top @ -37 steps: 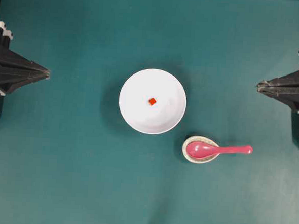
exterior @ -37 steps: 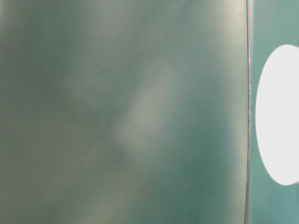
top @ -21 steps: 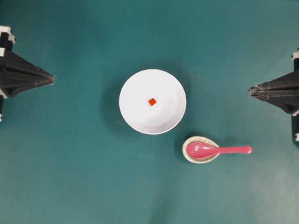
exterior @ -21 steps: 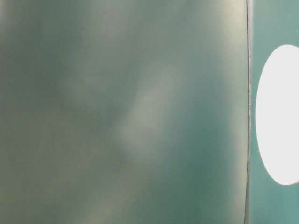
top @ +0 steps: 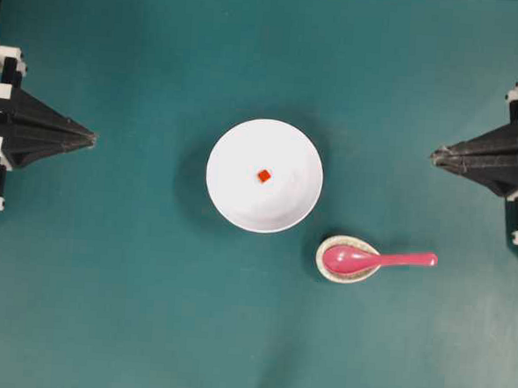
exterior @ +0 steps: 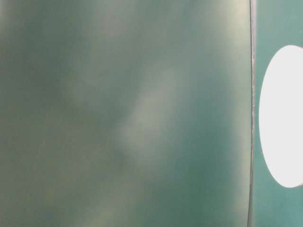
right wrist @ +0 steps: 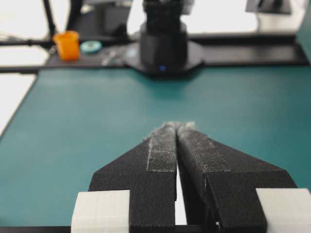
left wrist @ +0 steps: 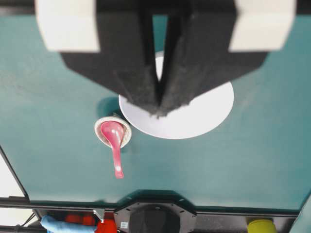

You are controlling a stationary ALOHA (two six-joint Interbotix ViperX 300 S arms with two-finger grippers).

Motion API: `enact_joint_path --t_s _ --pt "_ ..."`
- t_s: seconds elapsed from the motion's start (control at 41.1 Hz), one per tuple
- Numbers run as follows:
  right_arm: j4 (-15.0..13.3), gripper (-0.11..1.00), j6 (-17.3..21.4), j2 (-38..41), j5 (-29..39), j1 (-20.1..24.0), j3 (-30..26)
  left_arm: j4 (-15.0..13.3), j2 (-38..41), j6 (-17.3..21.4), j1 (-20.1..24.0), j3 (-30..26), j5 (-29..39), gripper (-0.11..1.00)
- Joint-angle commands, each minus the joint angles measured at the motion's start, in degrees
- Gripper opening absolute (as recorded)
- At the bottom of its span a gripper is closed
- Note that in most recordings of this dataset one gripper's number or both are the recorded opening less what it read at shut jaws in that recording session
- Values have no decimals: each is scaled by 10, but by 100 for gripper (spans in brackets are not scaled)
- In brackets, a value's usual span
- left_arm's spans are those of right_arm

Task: Grip the spoon and scoop the red block from the bowl with right arm.

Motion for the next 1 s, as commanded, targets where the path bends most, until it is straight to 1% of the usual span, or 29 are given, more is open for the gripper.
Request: enact_joint_path --t_s 0.0,0.049,0.097,0.268,0.365,0.511,0.658,0.755,0.828,0.925,0.974 --pt "2 1 1 3 -3 7 -16 -1 4 1 2 -15 -3 0" --pt "2 2 2 3 -3 10 -16 -1 4 1 2 -16 -2 0" --pt "3 8 4 3 -3 11 -16 0 4 1 2 -16 -3 0" --pt "10 46 22 8 1 11 -14 -1 4 4 2 -15 -2 0" --pt "11 57 30 16 16 12 -13 -1 4 5 2 -15 -2 0" --pt "11 57 32 33 26 23 -7 -1 4 5 2 -15 -2 0" --pt "22 57 32 79 9 47 14 -1 4 6 2 -15 0 0" --pt "45 57 32 122 -49 69 38 -1 4 5 4 -14 2 0" --pt "67 57 32 156 -113 83 60 -1 4 5 4 -15 3 0" --pt "111 57 32 210 -216 115 89 -1 4 5 6 -14 4 0" --pt "127 57 32 229 -253 129 96 -1 4 5 6 -15 4 0"
